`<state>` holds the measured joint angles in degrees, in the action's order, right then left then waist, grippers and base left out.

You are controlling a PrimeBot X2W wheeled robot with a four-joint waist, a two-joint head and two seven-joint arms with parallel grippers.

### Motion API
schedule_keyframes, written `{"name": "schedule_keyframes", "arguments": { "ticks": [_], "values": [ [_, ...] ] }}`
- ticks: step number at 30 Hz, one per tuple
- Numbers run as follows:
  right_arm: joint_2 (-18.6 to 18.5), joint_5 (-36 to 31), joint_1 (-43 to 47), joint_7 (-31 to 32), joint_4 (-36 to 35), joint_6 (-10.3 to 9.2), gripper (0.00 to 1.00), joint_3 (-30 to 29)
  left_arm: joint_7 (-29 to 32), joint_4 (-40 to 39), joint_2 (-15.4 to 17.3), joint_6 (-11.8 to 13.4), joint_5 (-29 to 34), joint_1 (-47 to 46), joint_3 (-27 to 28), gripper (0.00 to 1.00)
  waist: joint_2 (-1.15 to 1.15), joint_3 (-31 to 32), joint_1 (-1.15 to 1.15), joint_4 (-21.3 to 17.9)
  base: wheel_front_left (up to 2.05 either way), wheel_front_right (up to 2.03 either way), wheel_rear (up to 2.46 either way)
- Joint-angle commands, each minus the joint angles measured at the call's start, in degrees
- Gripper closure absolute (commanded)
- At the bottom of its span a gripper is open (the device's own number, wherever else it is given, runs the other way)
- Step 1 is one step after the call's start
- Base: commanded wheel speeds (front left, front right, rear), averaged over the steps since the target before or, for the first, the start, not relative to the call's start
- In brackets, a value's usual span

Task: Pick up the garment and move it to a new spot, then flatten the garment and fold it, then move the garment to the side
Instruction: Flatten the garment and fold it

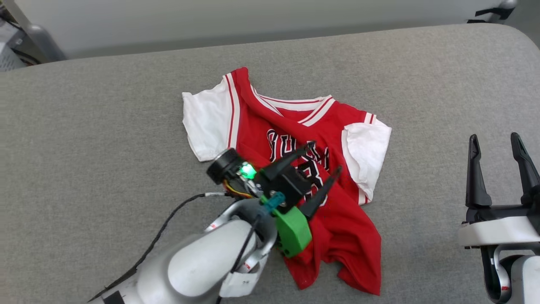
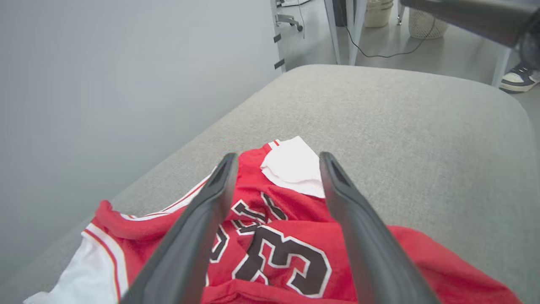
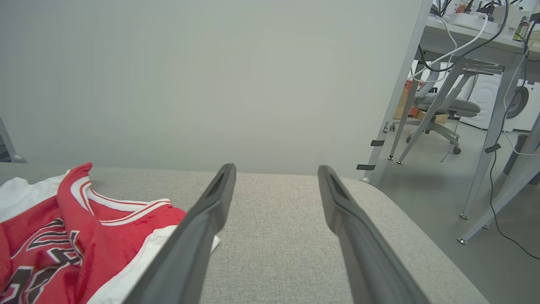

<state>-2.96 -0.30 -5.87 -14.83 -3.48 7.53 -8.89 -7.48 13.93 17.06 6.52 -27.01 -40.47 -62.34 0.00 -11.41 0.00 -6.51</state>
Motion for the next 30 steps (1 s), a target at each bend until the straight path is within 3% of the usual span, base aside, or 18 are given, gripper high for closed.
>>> {"name": "schedule_keyframes", "arguments": {
  "ticks": [1,10,13,17,20,22,30],
  "values": [
    [-0.2,-0.4,0.9,-0.2,-0.1,-0.04,0.0,-0.3,-1.6,-0.3,1.3,1.9,0.4,1.7,1.1,0.0,0.0,1.9,0.0,1.9,0.0,0.0,0.0],
    [-0.3,-0.5,2.0,-0.2,-0.2,-0.04,0.0,-1.1,-7.3,-4.6,8.1,15.5,0.5,10.9,12.0,0.0,0.0,2.5,0.0,4.3,0.0,0.0,0.0],
    [-0.3,-0.4,2.0,-0.2,-0.4,-0.04,0.0,-1.3,-7.5,-6.7,9.9,17.8,1.1,13.6,15.5,0.0,0.0,2.3,0.0,4.9,0.0,0.0,0.0],
    [-0.2,-0.4,2.0,-0.2,-0.5,-0.04,0.0,-1.1,-7.5,-9.5,11.6,18.9,2.5,16.4,19.5,0.0,0.0,1.9,0.0,5.4,0.0,0.0,0.0],
    [-0.2,-0.3,1.9,-0.2,-0.7,-0.04,0.0,-1.0,-7.5,-11.0,12.2,18.5,3.0,17.7,22.5,0.0,0.0,1.5,0.0,5.4,0.0,0.0,0.0],
    [-0.2,-0.2,1.5,-0.2,-0.8,-0.04,0.0,-0.8,-7.5,-11.5,12.7,16.7,3.1,17.3,23.9,0.0,0.0,0.8,0.0,5.3,0.0,0.0,0.0],
    [-0.1,-0.2,-0.7,-0.2,-1.2,-0.04,0.0,0.9,-5.3,-8.3,17.7,3.8,-0.4,5.8,28.8,0.0,0.0,-3.4,0.0,2.8,0.0,0.0,0.0]
  ]
}}
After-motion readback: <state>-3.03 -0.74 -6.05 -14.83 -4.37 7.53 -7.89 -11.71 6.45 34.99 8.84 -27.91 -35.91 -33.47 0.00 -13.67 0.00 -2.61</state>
